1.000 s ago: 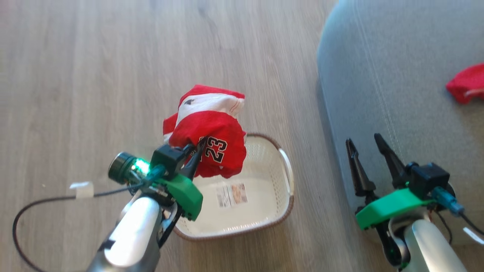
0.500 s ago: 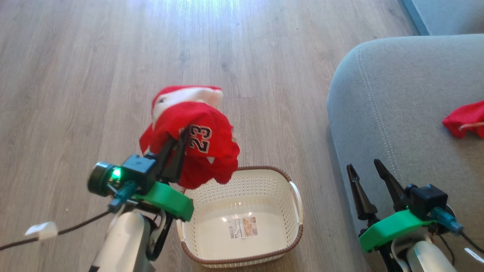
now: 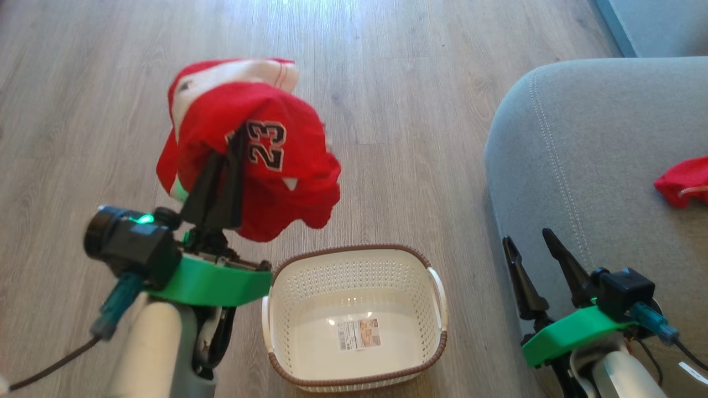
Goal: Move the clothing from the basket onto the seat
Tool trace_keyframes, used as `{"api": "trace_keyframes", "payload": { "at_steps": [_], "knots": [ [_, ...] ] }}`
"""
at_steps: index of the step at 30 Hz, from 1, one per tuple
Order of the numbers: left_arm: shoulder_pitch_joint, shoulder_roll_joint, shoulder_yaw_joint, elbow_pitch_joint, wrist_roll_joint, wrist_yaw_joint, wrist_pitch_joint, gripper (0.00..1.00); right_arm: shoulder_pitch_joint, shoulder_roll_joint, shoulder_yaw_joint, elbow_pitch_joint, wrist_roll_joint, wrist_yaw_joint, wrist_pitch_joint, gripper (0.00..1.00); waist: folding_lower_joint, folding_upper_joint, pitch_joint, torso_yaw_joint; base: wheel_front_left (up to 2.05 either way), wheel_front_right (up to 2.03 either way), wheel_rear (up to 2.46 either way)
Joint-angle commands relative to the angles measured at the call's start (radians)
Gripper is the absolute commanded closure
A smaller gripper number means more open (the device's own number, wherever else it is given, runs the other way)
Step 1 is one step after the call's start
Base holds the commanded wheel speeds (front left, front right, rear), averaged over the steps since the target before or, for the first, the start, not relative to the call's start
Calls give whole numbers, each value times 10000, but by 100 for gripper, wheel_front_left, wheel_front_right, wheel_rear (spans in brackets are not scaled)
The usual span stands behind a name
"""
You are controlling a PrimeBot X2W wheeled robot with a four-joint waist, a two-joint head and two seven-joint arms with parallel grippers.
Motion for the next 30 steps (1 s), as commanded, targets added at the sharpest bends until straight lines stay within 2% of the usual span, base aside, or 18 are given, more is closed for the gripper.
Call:
{"api": "trace_keyframes", "payload": {
  "at_steps": [1,4,10,22,30],
  "knots": [
    [-516,0,315,-807,-95,138,-97,100,-147,-201,264,-408,68,-2,-93,0,1,0,4,-8,0,0,0],
    [-551,-1,251,-1401,-132,226,-97,100,-198,-192,280,-459,70,-2,-93,0,1,0,39,-47,0,0,0],
    [-612,-2,-320,-2059,-180,135,-97,100,-98,-180,224,-528,45,-2,-93,0,1,0,137,-29,0,0,0],
    [-208,-2,-1934,-1334,-82,-621,-97,100,-48,-267,280,-465,14,-2,-93,0,1,0,170,-47,0,0,0],
    [20,-2,-2593,-1527,-217,-639,-97,100,-13,-272,287,-386,-9,-2,-94,0,1,0,116,-157,0,0,0]
  ]
}}
